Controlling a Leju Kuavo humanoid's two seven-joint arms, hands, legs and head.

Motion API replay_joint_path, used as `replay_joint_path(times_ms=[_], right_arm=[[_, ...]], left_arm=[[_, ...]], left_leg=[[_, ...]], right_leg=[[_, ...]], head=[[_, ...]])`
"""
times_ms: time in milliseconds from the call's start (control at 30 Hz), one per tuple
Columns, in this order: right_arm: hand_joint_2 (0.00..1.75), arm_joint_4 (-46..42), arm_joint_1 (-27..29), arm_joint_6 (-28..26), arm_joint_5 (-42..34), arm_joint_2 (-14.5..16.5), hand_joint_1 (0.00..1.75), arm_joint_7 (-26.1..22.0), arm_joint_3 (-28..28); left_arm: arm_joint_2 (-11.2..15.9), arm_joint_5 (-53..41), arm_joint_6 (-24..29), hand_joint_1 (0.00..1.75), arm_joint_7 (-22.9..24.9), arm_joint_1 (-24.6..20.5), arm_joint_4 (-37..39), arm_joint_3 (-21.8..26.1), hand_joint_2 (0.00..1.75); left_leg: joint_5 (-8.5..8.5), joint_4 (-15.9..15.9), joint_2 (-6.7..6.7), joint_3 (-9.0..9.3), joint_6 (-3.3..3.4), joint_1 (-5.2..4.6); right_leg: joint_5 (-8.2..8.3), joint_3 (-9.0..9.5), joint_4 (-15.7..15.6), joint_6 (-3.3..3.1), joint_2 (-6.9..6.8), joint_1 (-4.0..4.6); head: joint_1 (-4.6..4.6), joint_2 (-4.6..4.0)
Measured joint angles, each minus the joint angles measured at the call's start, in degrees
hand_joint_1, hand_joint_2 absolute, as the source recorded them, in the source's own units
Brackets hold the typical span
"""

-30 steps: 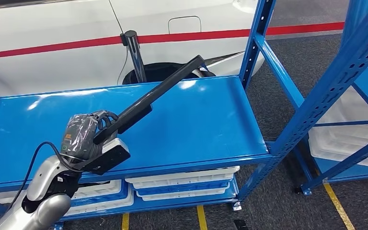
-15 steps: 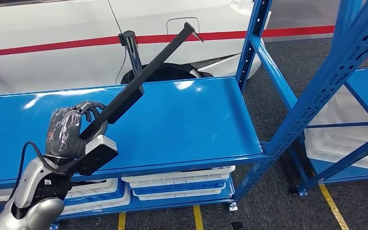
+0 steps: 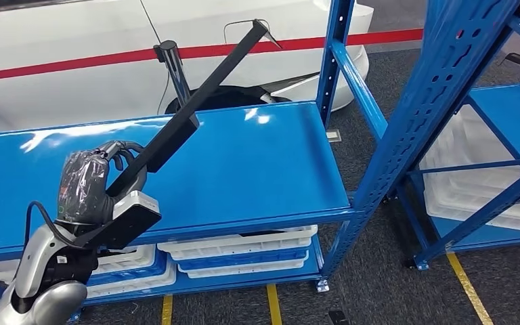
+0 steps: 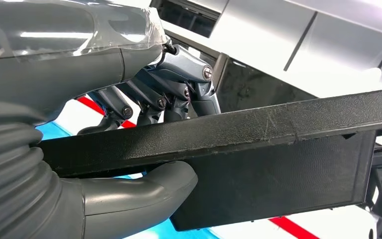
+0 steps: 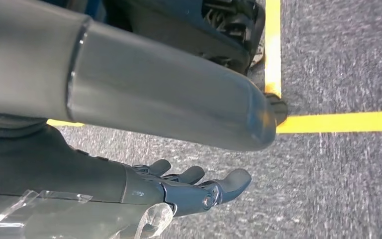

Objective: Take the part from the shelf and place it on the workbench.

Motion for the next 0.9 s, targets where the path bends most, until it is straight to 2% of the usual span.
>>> replay_joint_path(times_ms=[33, 67, 167, 200, 233, 300, 333, 367, 400, 433, 467, 500, 533, 567, 667, 700, 733, 833, 867, 900], right_arm=[[0.0, 0.0, 0.0, 0.0, 0.0, 0.0, 0.0, 0.0, 0.1], [0.0, 0.0, 0.0, 0.0, 0.0, 0.1, 0.0, 0.0, 0.1], [0.0, 0.0, -0.1, 0.0, -0.1, 0.0, 0.0, 0.0, 0.1], [0.0, 0.0, -0.1, -0.1, -0.1, 0.0, 0.0, 0.0, 0.1], [0.0, 0.0, -0.1, -0.1, -0.1, 0.0, 0.0, -0.1, 0.1], [0.0, 0.0, -0.1, -0.1, -0.2, -0.1, 0.0, -0.1, 0.1], [0.0, 0.0, 0.0, -0.1, -0.2, -0.1, 0.0, -0.2, 0.1], [0.0, 0.0, 0.0, -0.1, -0.2, -0.1, 0.0, -0.2, 0.1], [0.0, 0.0, 0.0, -0.1, -0.2, -0.1, 0.0, -0.3, 0.1], [0.0, 0.0, 0.0, -0.1, -0.3, -0.1, 0.0, -0.6, 0.1], [0.0, 0.0, 0.0, -0.1, -0.3, -0.1, 0.0, -0.9, 0.1], [0.0, 0.0, 0.0, -0.1, -0.3, -0.2, 0.0, -1.3, 0.1], [0.0, 0.0, -0.1, -0.1, -0.3, -0.2, 0.0, -1.8, 0.1], [0.0, 0.0, -0.1, -0.1, -0.3, -0.2, 0.0, -2.2, 0.1], [0.0, 0.0, -0.2, -0.1, -0.3, -0.3, 0.0, -3.0, 0.1], [0.0, 0.0, -0.2, -0.1, -0.3, -0.3, 0.0, -3.2, 0.1], [0.0, 0.0, -0.3, -0.1, -0.3, -0.2, 0.0, -3.4, 0.1], [0.0, 0.0, -0.3, -0.1, -0.3, -0.2, 0.0, -3.6, 0.1], [0.0, 0.0, -0.3, -0.1, -0.3, -0.2, 0.0, -3.6, 0.1], [0.0, 0.0, -0.3, -0.1, -0.3, -0.2, 0.0, -3.6, 0.1]], left_arm=[[0.0, -0.1, 0.0, 1.75, 0.0, 0.0, -0.1, 0.1, 1.75], [0.0, -0.2, 0.0, 1.75, 0.0, -0.1, -0.2, 0.1, 1.75], [0.0, -0.3, 0.0, 1.75, -0.1, 0.0, -0.4, 0.2, 1.75], [-0.1, -0.3, 0.0, 1.75, -0.1, 0.0, -0.4, 0.2, 1.75], [-0.2, -0.3, 0.0, 1.75, -0.1, 0.0, -0.4, 0.2, 1.75], [-0.3, -0.3, 0.0, 1.75, -0.1, 0.1, -0.5, 0.2, 1.75], [-0.4, -0.3, 0.0, 1.75, -0.1, 0.2, -0.5, 0.2, 1.75], [-0.4, -0.4, 0.0, 1.75, -0.1, 0.3, -0.5, 0.2, 1.75], [-0.5, -0.4, 0.0, 1.75, -0.1, 0.4, -0.5, 0.2, 1.75], [-0.5, -0.4, 0.0, 1.75, -0.1, 0.5, -0.5, 0.2, 1.75], [-0.5, -0.4, 0.0, 1.75, -0.1, 0.6, -0.5, 0.2, 1.75], [-0.5, -0.4, 0.0, 1.75, -0.1, 0.6, -0.5, 0.3, 1.75], [-0.5, -0.5, 0.0, 1.75, -0.1, 0.6, -0.5, 0.3, 1.75], [-0.5, -0.5, 0.0, 1.75, -0.1, 0.6, -0.6, 0.4, 1.75], [-0.5, -0.6, 0.0, 1.75, -0.1, 0.8, -0.8, 0.5, 1.75], [-0.5, -0.6, 0.0, 1.75, -0.1, 0.9, -0.8, 0.6, 1.75], [-0.5, -0.6, 0.0, 1.75, -0.1, 0.9, -0.8, 0.7, 1.75], [-0.5, -0.7, 0.0, 1.75, -0.1, 1.2, -0.8, 0.9, 1.75], [-0.5, -0.8, 0.0, 1.75, -0.1, 1.3, -0.8, 1.0, 1.75], [-0.5, -0.8, 0.0, 1.75, -0.1, 1.4, -0.8, 1.0, 1.75]], left_leg=[[1.04, -3.0, 0.15, 1.57, 0.37, -0.34], [1.49, -4.8, 0.3, 2.31, 0.54, -0.64], [2.51, -5.7, 0.44, 1.9, 0.48, -0.73], [3.04, -5.9, 0.48, 1.65, 0.67, -0.56], [3.61, -6.2, 0.52, 1.33, 0.91, -0.36], [4.45, -6.2, 0.57, 0.38, 1.26, -0.27], [4.8, -6.2, 0.57, -0.11, 1.26, -0.26], [5.14, -6.2, 0.56, -0.59, 1.18, -0.25], [5.44, -6.1, 0.55, -0.98, 1.03, -0.2], [5.67, -6.1, 0.54, -1.28, 0.85, -0.11], [5.84, -5.9, 0.54, -1.49, 0.64, -0.03], [5.95, -5.8, 0.54, -1.72, 0.4, -0.03], [6.08, -5.6, 0.55, -1.94, 0.12, -0.1], [6.21, -5.4, 0.55, -2.17, -0.17, -0.2], [6.47, -4.9, 0.49, -2.81, -1.14, -0.21], [5.66, -4.0, 0.47, -3.26, -1.46, -0.09], [4.06, -2.0, 0.45, -4.08, -1.75, 0.04], [-2.78, 9.4, 0.44, -8.35, -2.54, 0.28], [-3.88, 12.2, 0.44, -9.13, -2.65, 0.32], [-3.84, 12.8, 0.44, -8.83, -2.61, 0.33]], right_leg=[[0.27, -0.09, 0.0, 0.18, -0.06, 0.1], [0.53, -0.18, -0.1, 0.42, -0.13, 0.1], [1.0, -0.51, -0.1, 1.44, -0.29, -0.02], [0.05, -0.94, 0.7, 1.77, -0.29, -0.06], [-1.78, -1.72, 2.7, 2.08, -0.27, -0.07], [-6.95, -4.18, 9.9, 2.65, -0.28, -0.24], [-8.81, -5.24, 13.6, 2.9, -0.28, -0.3], [-9.65, -5.58, 15.9, 3.12, -0.29, -0.38], [-9.32, -4.78, 15.9, 3.27, -0.29, -0.45], [-8.1, -2.75, 13.5, 3.35, -0.3, -0.52], [-6.59, 0.21, 9.2, 3.41, -0.3, -0.63], [-5.61, 3.08, 4.8, 3.36, -0.26, -0.66], [-4.83, 5.01, 1.6, 3.07, -0.15, -0.67], [-4.62, 5.98, -0.3, 2.7, -0.04, -0.66], [-4.13, 5.43, -0.8, 1.29, 0.07, -0.59], [-3.82, 5.15, -0.8, 0.8, 0.04, -0.62], [-3.48, 4.83, -0.9, 0.28, -0.01, -0.69], [-2.44, 3.43, -0.8, -0.61, -0.17, -0.62], [-2.07, 2.93, -0.8, -0.66, -0.19, -0.54], [-1.7, 2.45, -0.8, -0.66, -0.19, -0.44]], head=[[0.0, 0.0], [-0.01, 0.0], [0.0, 0.01], [0.03, 0.01], [0.08, 0.01], [0.18, 0.01], [0.21, 0.01], [0.22, 0.01], [0.22, 0.01], [0.22, 0.01], [0.22, 0.01], [0.22, 0.01], [0.21, 0.01], [0.21, 0.0], [0.17, -0.01], [0.15, -0.01], [0.12, -0.01], [0.07, 0.0], [0.07, 0.01], [0.07, 0.01]])
